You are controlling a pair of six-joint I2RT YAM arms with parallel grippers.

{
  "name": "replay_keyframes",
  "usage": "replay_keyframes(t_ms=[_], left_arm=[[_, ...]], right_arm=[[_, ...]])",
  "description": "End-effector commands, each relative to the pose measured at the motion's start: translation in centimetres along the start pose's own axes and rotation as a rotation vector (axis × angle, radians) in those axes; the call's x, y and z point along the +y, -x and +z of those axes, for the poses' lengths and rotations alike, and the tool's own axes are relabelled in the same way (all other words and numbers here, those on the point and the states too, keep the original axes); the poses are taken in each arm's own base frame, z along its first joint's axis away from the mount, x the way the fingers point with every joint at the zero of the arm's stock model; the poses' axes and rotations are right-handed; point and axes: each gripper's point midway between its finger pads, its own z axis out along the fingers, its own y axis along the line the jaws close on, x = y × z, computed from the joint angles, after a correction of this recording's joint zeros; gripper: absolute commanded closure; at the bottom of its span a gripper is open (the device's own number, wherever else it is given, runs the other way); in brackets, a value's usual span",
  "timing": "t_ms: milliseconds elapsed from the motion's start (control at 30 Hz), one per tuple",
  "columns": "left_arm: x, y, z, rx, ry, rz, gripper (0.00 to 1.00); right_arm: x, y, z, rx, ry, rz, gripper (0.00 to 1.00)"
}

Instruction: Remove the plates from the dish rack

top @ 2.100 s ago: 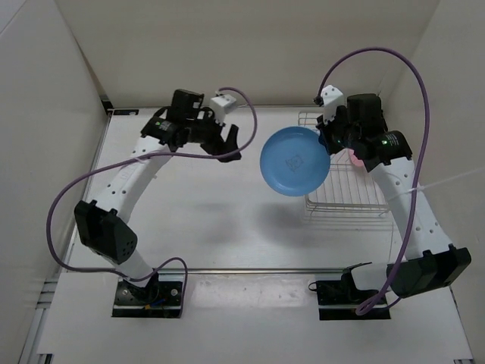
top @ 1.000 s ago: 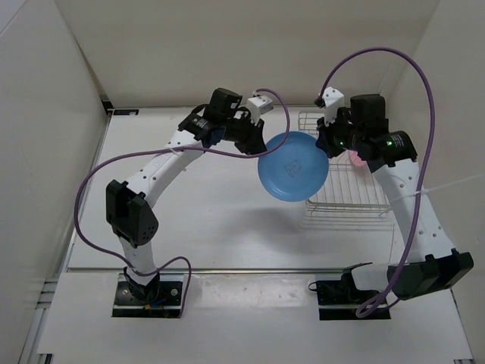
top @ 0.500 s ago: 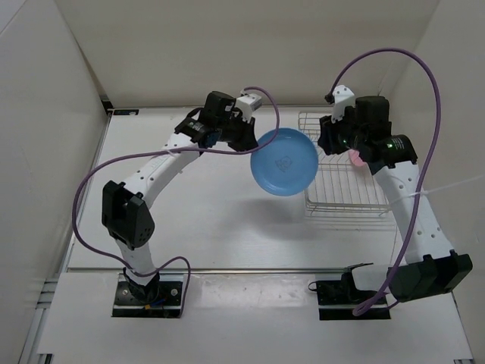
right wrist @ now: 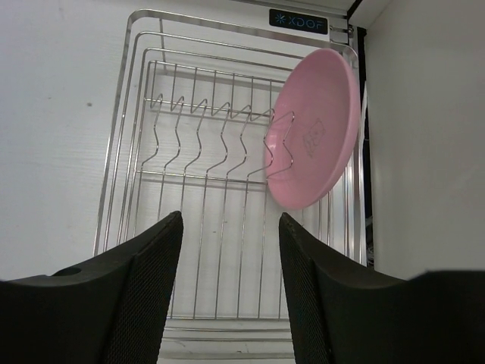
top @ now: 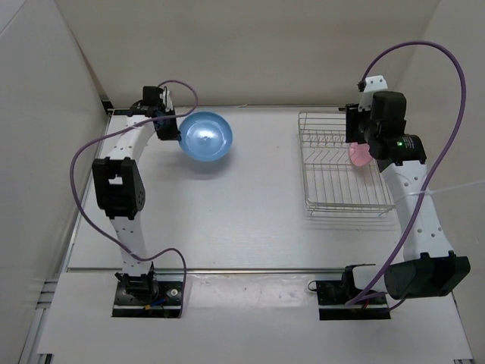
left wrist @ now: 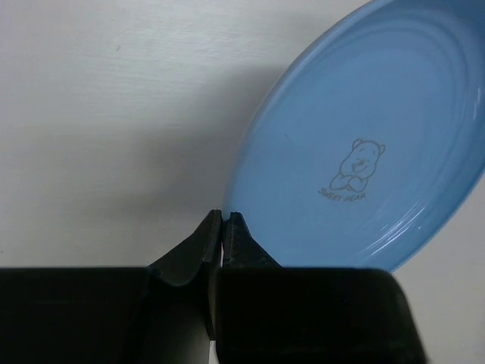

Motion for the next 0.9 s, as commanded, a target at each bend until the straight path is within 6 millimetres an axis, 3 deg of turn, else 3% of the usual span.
replay_keyframes(t_ms=[0,133,267,500,567,600,633,667,700,833,867], left_arm=[[1.2,-3.6,2.2,0.166,0.017,-0.069,0.89],[3.4,-5.8,4.6,0.241,0.033,-0.113,0.89],[4.5,-6.0,5.3,0.259,0.002,-0.155,0.89],[3.9,-6.4,5.5,0.274,-0.038,-0.162,0.83],[3.4,-5.9,4.6,0.259,-0.052,-0.159,0.59],[3.3,-5.5,4.2,0.247,-0.055,-0.156,0.46],[3.0,-5.2,3.8,0.238,-0.068,-0.145,0.26],[2.8,-4.9,3.1,0.227,-0.071,-0.142,0.17],[2.3,-4.8,2.6,0.229,-0.098,-0.126,0.0],[2.0,-4.0,-0.3,0.199,-0.095,-0.064,0.0],[1.9,-3.4,-2.2,0.168,-0.085,-0.026,0.0]], right_arm=[[-1.0,0.8,-0.1,-0.035,-0.057,0.02,0.42],[-1.5,0.7,-0.5,-0.032,-0.078,0.011,0.4],[-1.9,0.8,-1.2,-0.041,-0.088,0.017,0.36],[-2.7,0.5,-1.5,-0.038,-0.104,0.007,0.3],[-3.0,-0.2,-1.0,-0.013,-0.12,-0.026,0.26],[-3.3,-0.8,-0.2,0.01,-0.145,-0.041,0.19],[-3.7,-1.1,0.1,0.027,-0.161,-0.069,0.19],[-4.0,-1.4,0.5,0.044,-0.177,-0.086,0.19],[-4.3,-1.9,1.4,0.073,-0.199,-0.109,0.19],[-6.3,-2.8,3.6,0.14,-0.274,-0.162,0.25],[-6.7,-2.7,4.3,0.153,-0.28,-0.172,0.27]])
